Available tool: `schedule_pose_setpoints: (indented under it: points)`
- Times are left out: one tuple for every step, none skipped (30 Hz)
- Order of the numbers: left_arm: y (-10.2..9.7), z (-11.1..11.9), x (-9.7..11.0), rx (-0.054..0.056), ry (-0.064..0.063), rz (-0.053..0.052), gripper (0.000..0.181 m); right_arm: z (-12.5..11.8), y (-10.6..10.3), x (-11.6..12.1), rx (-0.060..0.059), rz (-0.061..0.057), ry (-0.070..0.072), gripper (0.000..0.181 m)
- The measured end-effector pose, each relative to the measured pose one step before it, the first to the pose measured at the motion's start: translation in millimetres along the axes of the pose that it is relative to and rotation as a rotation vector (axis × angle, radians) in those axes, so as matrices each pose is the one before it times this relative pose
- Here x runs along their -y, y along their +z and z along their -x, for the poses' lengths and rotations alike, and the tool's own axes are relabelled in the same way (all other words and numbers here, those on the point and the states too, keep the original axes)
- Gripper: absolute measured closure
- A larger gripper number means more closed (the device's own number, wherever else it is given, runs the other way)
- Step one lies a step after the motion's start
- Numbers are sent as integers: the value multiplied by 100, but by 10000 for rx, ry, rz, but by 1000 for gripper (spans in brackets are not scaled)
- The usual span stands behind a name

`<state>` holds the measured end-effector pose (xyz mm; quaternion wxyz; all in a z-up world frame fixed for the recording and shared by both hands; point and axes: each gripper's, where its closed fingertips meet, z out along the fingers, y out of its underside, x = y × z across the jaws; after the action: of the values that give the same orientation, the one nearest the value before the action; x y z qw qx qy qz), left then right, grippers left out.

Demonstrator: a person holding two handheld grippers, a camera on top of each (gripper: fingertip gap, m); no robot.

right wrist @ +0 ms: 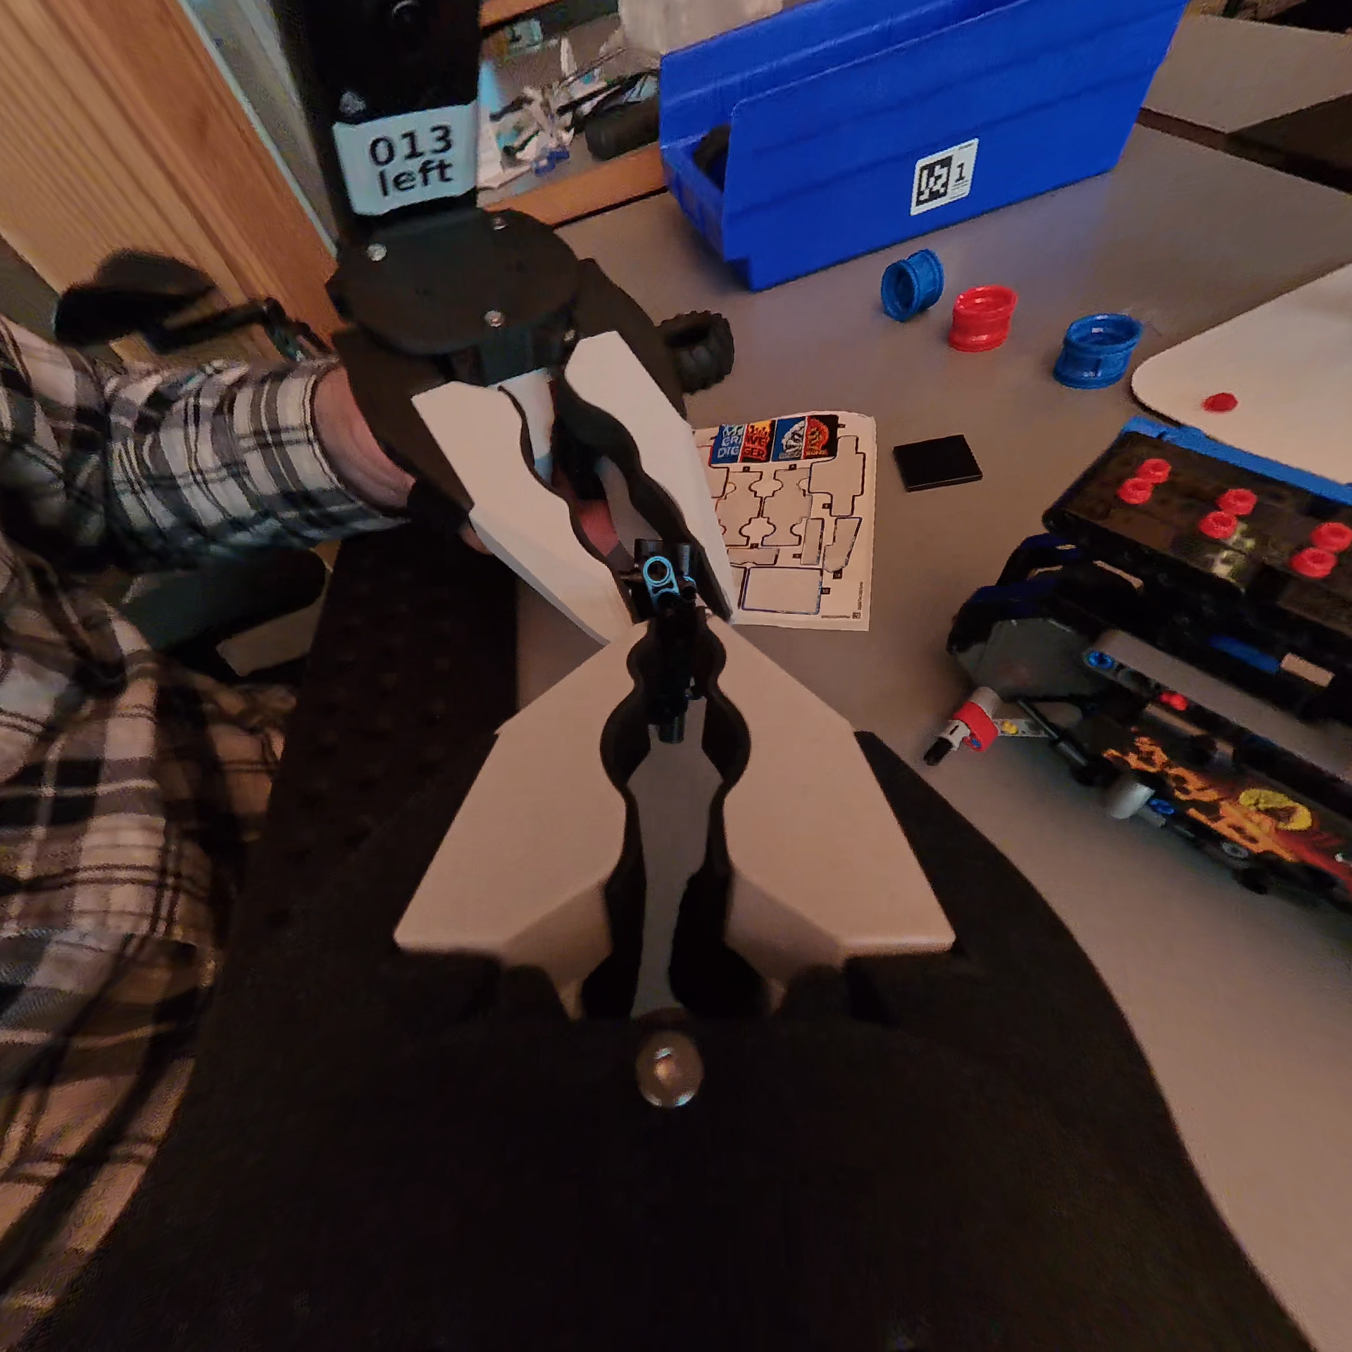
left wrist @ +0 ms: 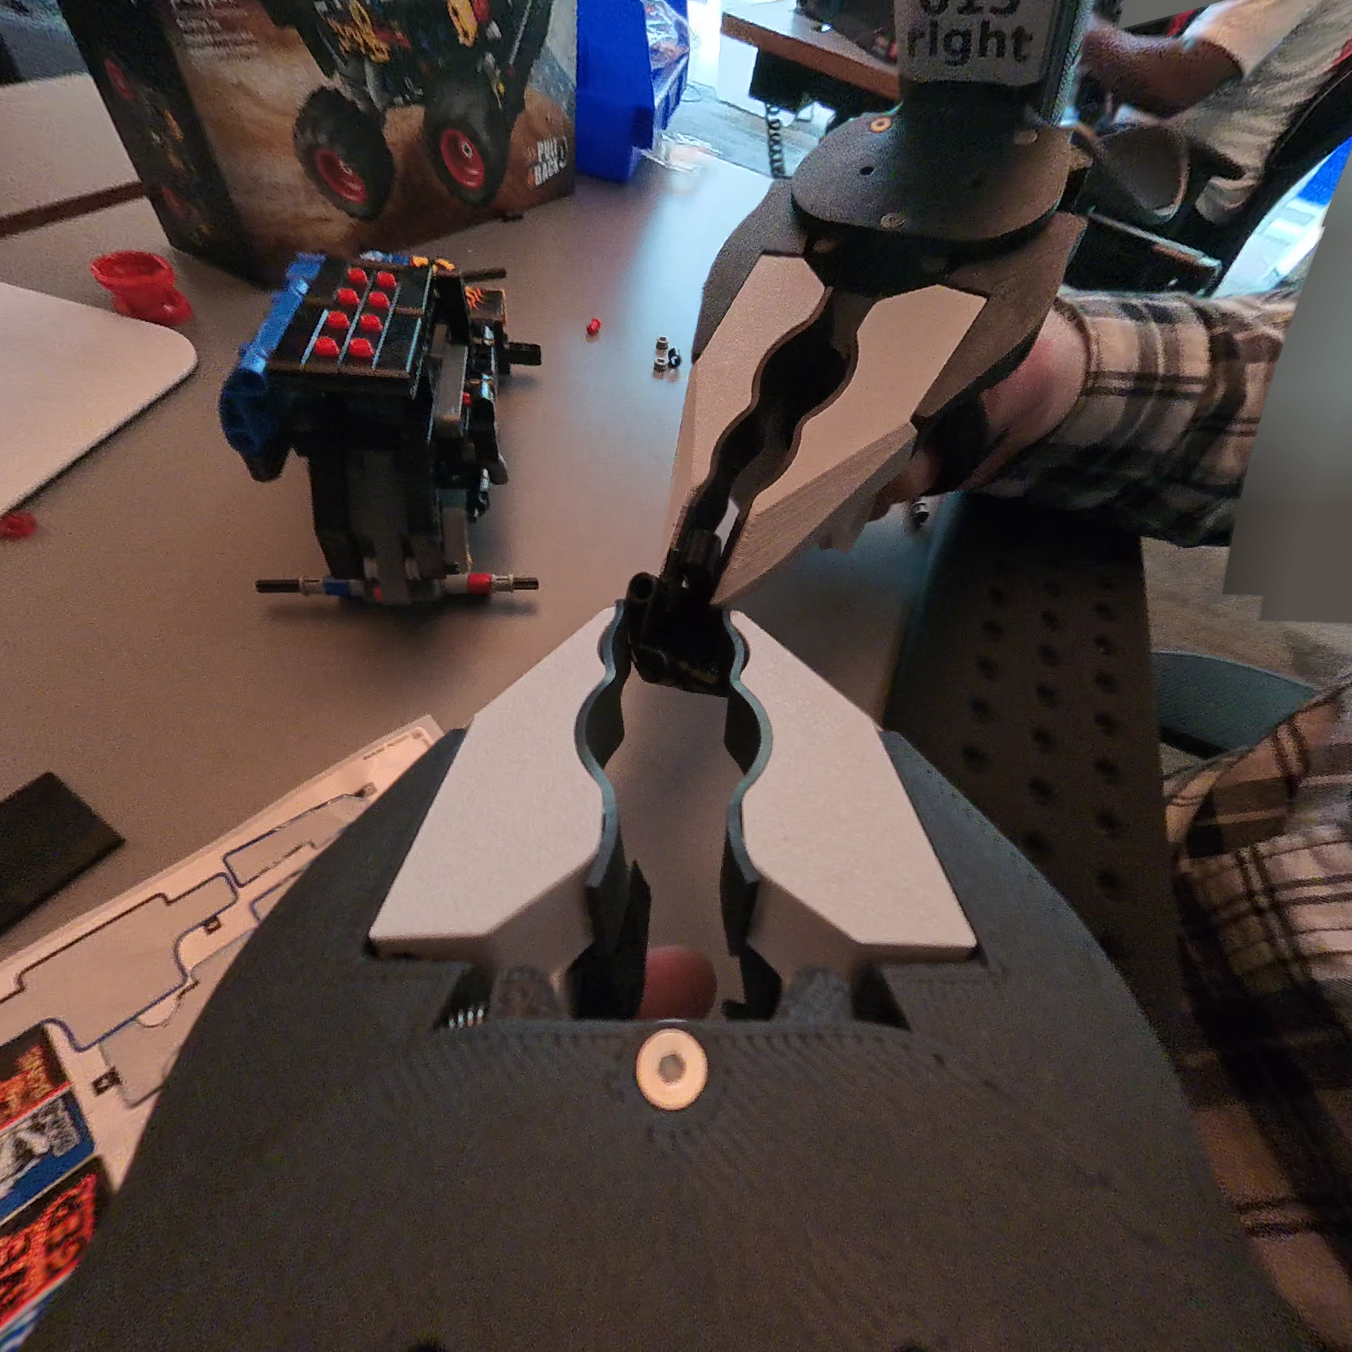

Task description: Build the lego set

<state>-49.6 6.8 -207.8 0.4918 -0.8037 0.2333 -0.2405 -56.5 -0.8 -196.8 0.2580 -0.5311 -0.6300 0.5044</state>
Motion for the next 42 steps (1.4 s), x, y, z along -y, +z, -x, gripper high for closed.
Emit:
schedule_pose_setpoints:
  points:
    - [-36, 89, 99, 155, 179, -31, 159, -34, -42, 139, -24, -129, 194, 176]
    - [-47, -10, 205, 33, -5, -132, 159, 7, -85, 178, -32, -154, 83, 176]
    - [-1, -51, 113, -53, -143, -95, 159, 0, -81, 111, -21, -100, 59, 176]
    - [29, -18, 52, -40, -110, -57, 159, 8, -52, 76, -43, -76, 17, 176]
    - [-36, -46, 64, -99, -150, -38, 160, 37, -23, 48, -117, -47, -199, 176]
    - [-33, -62, 48, -128, -175, -49, 160, 60, -51, 124, -152, -13, -265, 176]
    - [-71, -68, 253, -147, -265, -181, 160, 49, -93, 269, -104, -103, -136, 176]
    - [-78, -68, 245, -155, -282, -177, 161, 38, -72, 248, -77, -114, -143, 176]
    - [-23, -54, 34, -164, -239, -61, 161, 30, -26, 118, -80, -34, -172, 176]
    - [-53, -37, 109, -186, -305, -116, 162, 17, 4, 136, -54, -76, -55, 177]
    - [-68, -47, 114, -177, -278, -104, 163, 5, -3, 130, 30, -116, 94, 177]
    - [-8, 22, 20, -69, -140, -22, 162, -52, 4, 70, 94, -104, 270, 177]
    - [-9, 49, 113, -25, -88, -57, 162, -88, 0, 128, 122, -182, 426, 177]
    - [-12, -34, 167, -96, -144, -71, 162, -45, -48, 175, 146, -231, 454, 177]
    - [1, -97, 118, -120, -131, -75, 162, 43, -69, 150, 130, -168, 278, 177]
    - [8, -53, 57, -73, -112, -62, 162, 76, -78, 108, 82, -96, 115, 177]
    - [-27, -74, 131, -103, -140, -95, 163, 88, -45, 115, 24, -72, -8, 177]
    - [-35, -94, 114, -146, -172, -81, 164, 63, -17, 118, 4, -70, -52, 177]
    - [-32, -44, 91, -138, -161, -72, 164, 56, -11, 149, 34, -105, 47, 177]
    - [-59, -113, 137, -148, -153, -89, 164, 79, 10, 176, 48, -135, 74, 177]
    - [-46, -95, 142, -126, -125, -91, 164, 90, -24, 211, 10, -143, -38, 178]
    - [-32, -160, 185, -156, -146, -132, 164, 92, -37, 201, -62, -97, -201, 178]
    - [12, -72, 100, -113, -144, -71, 164, 25, -32, 147, -100, -40, -153, 177]
    - [20, -23, 148, -79, -140, -105, 165, -52, -16, 118, -85, -75, -2, 177]
    - [38, 89, 65, 22, -73, -47, 165, -154, 16, 30, -58, -66, 182, 177]
    - [26, 245, 49, 191, 101, -23, 165, -232, 52, 12, -44, -86, 384, 177]
    - [-37, 151, 131, 200, 206, -41, 164, -137, 73, 57, 7, -144, 424, 177]
    - [-37, 130, 75, 154, 142, -10, 164, -139, 60, 41, -40, -106, 281, 177]
    - [19, 228, 0, 238, 168, -2, 164, -156, 65, 35, -98, -72, 224, 177]
    - [-15, 103, 79, 161, 132, -28, 164, -100, 39, 53, -27, -114, 250, 177]
    - [-6, 68, 17, 73, 31, -1, 164, -88, 25, 22, 4, -94, 214, 177]
    - [37, 118, -24, 98, 33, -1, 163, -107, 18, 34, -36, -55, 120, 177]
    - [18, 56, 37, 78, 23, -9, 163, -61, 7, 65, -26, -46, 69, 177]
    - [13, -39, 92, -36, -68, -47, 162, 5, -26, 158, 21, -132, 101, 178]
    - [4, -47, 133, -83, -129, -82, 163, 41, -18, 117, -12, -95, -39, 178]
    - [33, 22, -27, -63, -117, 9, 163, -11, 11, 21, -102, 26, -252, 176]
    - [-5, -32, 83, -144, -246, -68, 164, 6, 29, 26, -150, 63, -400, 176]
    - [-5, 54, -17, -57, -138, 1, 164, -36, 81, -73, -248, 190, -651, 176]
    - [-15, 112, -153, 41, 28, 98, 164, -46, 91, -178, -281, 346, -798, 175]
    - [-27, 4, -124, -33, -24, 69, 165, 15, 54, -108, -226, 340, -780, 174]
    - [-21, -98, -16, -115, -84, -6, 165, 78, 2, 29, -178, 223, -710, 174]
    - [-42, -67, 35, -48, 2, -15, 165, 72, 3, 56, -105, 158, -512, 174]
